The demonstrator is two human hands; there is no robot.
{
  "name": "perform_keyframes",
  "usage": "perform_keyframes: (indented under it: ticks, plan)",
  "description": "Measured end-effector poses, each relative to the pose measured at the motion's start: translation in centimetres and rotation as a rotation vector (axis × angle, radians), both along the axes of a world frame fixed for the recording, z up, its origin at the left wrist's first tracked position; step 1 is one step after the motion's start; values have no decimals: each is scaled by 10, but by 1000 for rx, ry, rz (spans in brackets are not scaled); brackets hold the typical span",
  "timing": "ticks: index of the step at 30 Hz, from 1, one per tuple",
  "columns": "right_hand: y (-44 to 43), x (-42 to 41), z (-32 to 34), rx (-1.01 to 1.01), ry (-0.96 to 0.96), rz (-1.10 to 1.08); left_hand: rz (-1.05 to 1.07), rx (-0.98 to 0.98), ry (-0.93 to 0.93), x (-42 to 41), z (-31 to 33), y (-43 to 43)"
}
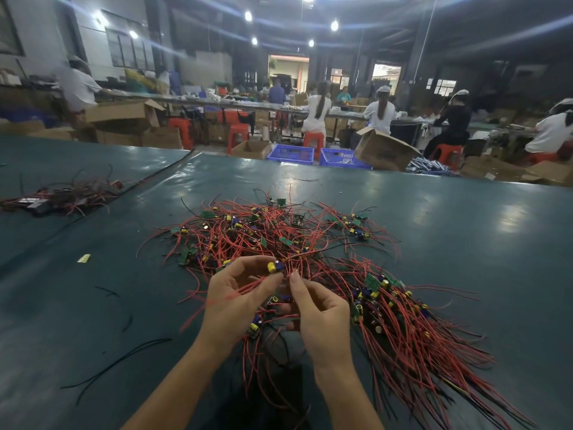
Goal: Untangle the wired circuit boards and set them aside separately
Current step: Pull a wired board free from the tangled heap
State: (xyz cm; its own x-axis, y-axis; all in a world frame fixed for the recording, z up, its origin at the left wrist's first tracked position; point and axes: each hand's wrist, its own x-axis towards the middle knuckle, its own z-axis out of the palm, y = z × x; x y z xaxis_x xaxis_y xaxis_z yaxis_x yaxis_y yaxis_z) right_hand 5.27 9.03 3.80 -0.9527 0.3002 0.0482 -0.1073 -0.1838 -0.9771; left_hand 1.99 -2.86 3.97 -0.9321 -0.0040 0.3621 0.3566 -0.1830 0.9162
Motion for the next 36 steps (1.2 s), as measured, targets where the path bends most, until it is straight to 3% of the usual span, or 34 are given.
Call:
perform_keyframes:
  ticks: [8, 13, 19, 24, 29, 33, 36]
  plan:
    - [-3, 1, 3, -141, 88, 118, -146, -18, -106, 5, 2, 8]
    - [1, -3, 0, -177, 70, -71, -190, -63, -168, 1, 0, 7]
    - [34, -7, 5, -473, 20, -432, 256, -677, 69, -11, -16, -17]
    - [49, -9, 4, -602, -137, -441, 229, -1196, -3, -17, -27, -22]
    - [52, -10, 3, -536, -136, -464, 149, -1152, -55, -18, -27, -24]
    - [49, -10, 3, -457, -71, -480, -49, -1150, -131, -20, -23, -28]
    - [49, -11, 1, -501, -90, -468, -65, -1145, -136, -19, -22, -29]
